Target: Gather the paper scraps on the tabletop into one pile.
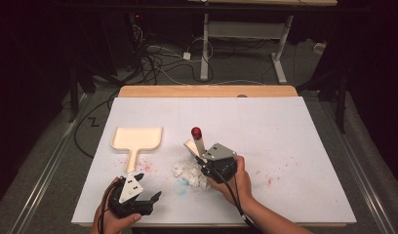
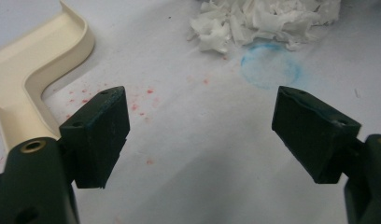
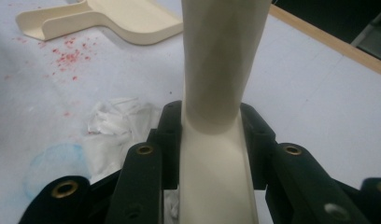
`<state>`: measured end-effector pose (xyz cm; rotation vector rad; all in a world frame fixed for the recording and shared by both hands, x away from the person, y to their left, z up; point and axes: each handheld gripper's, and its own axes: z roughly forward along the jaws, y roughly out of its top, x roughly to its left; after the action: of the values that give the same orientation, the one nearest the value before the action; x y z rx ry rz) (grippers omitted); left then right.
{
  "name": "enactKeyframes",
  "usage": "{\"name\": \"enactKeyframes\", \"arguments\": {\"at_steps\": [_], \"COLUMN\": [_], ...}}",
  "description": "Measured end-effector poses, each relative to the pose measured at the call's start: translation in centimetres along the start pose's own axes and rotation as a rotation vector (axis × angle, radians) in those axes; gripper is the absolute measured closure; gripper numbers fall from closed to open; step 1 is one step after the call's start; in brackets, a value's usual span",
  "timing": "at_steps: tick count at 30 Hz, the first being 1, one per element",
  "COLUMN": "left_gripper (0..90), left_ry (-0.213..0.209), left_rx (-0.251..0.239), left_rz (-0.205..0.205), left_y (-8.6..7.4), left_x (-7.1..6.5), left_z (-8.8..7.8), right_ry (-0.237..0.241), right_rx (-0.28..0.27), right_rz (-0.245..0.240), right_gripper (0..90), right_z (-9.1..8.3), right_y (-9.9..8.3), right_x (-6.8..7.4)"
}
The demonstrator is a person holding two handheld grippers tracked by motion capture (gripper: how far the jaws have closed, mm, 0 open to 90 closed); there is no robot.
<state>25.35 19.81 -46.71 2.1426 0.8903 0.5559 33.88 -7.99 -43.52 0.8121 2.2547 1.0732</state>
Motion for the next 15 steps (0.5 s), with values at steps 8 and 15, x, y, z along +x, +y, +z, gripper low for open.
{"name": "enactKeyframes", "arguments": {"at_steps": [8,15], "left_gripper": [18.3,18.3], "left_ry": [0.001,0.003], "left_rx": [0.004,0.006], "left_rz": [0.002,0.007], "left_y": [-0.1,-0.1], "left_x": [0.0,-0.1], "left_z": [0.0,-0.1], "right_ry": [0.008,0.068], "right_rx": [-0.042,-0.052], "right_rz": [0.049,0.040], "right_gripper": [67.6,67.5], "right_z": [-0.8,-5.3], "right_y": [0.2,-0.8], "right_x": [-1.9,-5.4]}}
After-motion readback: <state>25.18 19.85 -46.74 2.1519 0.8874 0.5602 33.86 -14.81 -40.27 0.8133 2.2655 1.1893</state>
